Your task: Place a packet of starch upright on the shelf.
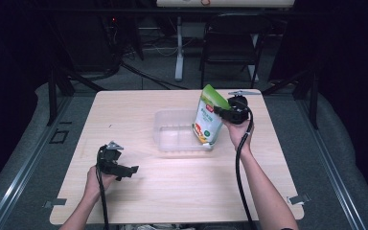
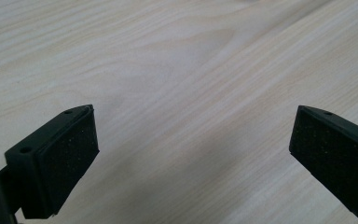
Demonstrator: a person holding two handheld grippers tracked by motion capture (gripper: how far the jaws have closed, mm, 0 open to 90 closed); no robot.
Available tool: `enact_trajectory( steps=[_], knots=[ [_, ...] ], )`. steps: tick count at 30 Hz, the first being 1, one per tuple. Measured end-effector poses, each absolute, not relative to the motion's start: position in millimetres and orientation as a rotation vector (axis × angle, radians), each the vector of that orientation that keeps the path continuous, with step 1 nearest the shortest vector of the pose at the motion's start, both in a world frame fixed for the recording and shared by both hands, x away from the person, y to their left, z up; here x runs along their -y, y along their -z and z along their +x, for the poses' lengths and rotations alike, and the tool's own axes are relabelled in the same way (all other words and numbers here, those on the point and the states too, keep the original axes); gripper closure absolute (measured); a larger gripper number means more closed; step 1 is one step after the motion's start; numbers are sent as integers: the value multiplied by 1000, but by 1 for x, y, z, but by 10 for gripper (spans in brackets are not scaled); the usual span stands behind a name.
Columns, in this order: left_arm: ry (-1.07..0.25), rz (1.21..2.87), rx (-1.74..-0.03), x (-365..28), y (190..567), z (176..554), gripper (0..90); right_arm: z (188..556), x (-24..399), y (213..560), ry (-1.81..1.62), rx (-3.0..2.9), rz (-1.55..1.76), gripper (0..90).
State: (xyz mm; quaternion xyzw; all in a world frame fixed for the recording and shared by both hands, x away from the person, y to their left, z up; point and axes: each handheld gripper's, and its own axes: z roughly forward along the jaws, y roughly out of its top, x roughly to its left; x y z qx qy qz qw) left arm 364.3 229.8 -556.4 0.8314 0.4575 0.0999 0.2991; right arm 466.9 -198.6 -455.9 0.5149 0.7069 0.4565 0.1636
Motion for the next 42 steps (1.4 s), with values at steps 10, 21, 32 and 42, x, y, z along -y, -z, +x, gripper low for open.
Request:
enact_trajectory(
  steps=[10, 21, 32, 42],
  knots=[
    [-280, 2198, -1212, -232, 554, 361, 11, 461, 201, 450, -1295, -2083, 1463, 540],
    [-282, 2213, -1179, -225, 554, 365, 11, 432, 219, 427, -1244, -2216, 1402, 209],
    [-282, 2219, -1173, -223, 554, 365, 11, 382, 243, 414, -1227, -2259, 1315, 102],
    [-282, 2221, -1169, -224, 554, 365, 11, 337, 261, 431, -1154, -2282, 1271, 76]
  ],
)
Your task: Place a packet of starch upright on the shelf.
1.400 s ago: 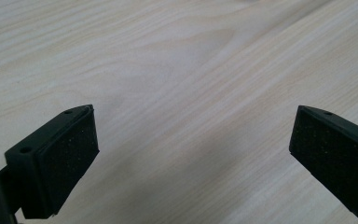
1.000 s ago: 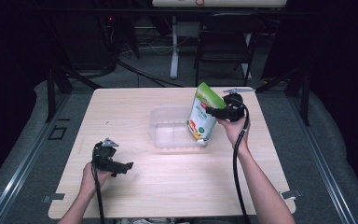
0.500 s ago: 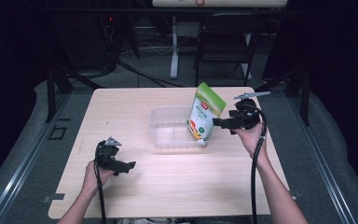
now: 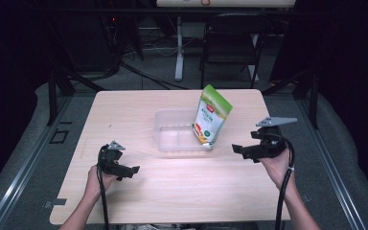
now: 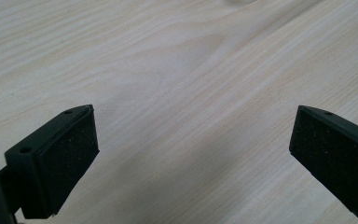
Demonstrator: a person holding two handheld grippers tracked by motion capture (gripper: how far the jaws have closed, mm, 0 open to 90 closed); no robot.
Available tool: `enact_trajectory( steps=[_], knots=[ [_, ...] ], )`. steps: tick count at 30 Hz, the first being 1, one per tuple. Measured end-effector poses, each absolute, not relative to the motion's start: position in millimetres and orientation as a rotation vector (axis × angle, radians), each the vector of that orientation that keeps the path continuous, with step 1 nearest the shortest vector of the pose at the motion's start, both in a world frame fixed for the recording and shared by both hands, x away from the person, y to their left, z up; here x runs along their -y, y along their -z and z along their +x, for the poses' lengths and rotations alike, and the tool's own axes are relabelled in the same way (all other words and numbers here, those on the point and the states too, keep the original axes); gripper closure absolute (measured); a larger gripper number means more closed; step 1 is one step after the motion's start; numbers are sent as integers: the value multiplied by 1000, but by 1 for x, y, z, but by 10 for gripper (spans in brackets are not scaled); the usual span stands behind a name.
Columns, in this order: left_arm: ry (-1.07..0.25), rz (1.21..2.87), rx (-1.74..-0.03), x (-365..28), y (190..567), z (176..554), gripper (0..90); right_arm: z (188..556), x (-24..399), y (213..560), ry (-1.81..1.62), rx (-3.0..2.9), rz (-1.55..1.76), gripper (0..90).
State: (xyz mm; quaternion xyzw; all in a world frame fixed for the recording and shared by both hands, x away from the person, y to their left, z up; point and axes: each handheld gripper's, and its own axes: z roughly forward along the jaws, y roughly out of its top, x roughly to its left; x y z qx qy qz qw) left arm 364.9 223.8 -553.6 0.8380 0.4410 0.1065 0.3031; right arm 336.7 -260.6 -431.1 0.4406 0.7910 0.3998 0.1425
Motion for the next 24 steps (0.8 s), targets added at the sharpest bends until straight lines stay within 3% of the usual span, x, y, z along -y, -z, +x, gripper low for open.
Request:
enact_trajectory(
  steps=[5, 6, 14, 24],
  knots=[
    [-281, 2228, -1164, -223, 554, 365, 11, 321, 268, 453, -1124, -2303, 1301, 46],
    [-288, 2235, -1163, -223, 554, 365, 11, 315, 270, 465, -1096, -2342, 1327, 0],
    [-297, 2258, -1136, -222, 554, 365, 9, 296, 274, 500, -1023, -2388, 1327, 0],
    [-300, 2242, -1132, -222, 553, 366, 4, 305, 281, 522, -987, -2442, 1378, 0]
  ],
)
